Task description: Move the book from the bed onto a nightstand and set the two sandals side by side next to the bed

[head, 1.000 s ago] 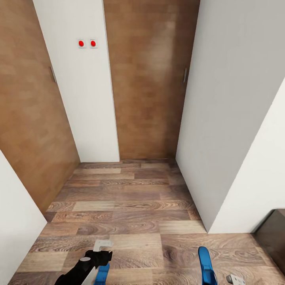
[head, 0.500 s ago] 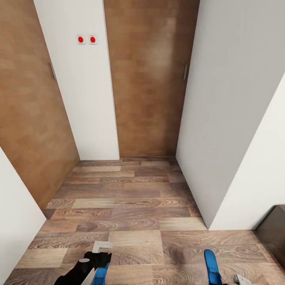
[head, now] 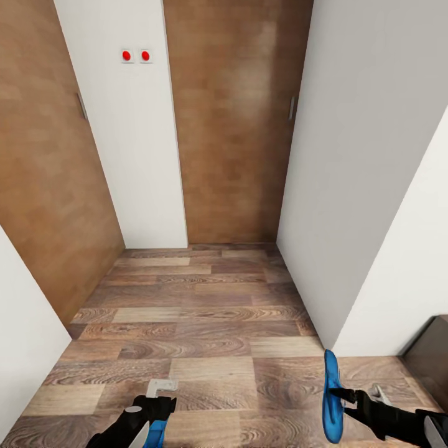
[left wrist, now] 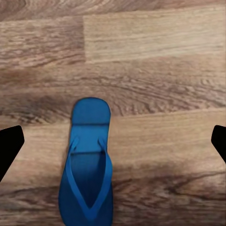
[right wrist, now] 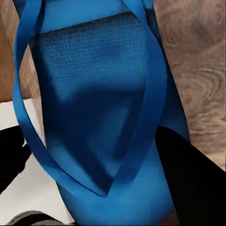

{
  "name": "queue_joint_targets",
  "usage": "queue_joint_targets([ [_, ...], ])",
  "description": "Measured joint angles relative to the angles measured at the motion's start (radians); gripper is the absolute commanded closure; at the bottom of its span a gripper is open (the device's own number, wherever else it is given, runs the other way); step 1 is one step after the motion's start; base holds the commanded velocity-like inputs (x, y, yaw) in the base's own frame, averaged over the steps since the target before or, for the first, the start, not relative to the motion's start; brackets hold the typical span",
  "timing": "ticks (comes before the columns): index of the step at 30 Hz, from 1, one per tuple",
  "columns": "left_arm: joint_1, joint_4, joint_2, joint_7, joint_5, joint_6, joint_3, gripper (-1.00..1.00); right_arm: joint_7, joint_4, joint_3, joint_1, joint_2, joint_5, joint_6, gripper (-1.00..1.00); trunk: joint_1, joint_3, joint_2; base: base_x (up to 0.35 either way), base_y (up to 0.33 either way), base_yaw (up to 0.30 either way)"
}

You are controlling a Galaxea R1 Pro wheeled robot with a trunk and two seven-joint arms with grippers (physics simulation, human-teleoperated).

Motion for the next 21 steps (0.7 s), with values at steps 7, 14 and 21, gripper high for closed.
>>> queue_joint_targets([
  [7, 0.0, 0.0, 0.0, 0.0, 0.0, 0.0, 0.0, -1.0, 0.291, -0.038, 0.004, 0.001, -0.033, -0.007, 0.06, 1.0, 0.003, -0.027, -0.002, 0.0, 0.0, 0.0],
  [14, 0.0, 0.0, 0.0, 0.0, 0.0, 0.0, 0.0, -1.0, 0.327, -0.039, 0.007, 0.001, -0.041, -0.001, 0.061, 1.0, 0.006, -0.054, -0.003, 0.0, 0.0, 0.0],
  [21, 0.0, 0.0, 0.002, 0.004, 0.003, -0.002, 0.003, -1.0, 0.328, -0.038, 0.005, 0.001, -0.04, 0.002, 0.061, 1.0, 0.01, -0.081, -0.005, 0.0, 0.0, 0.0],
])
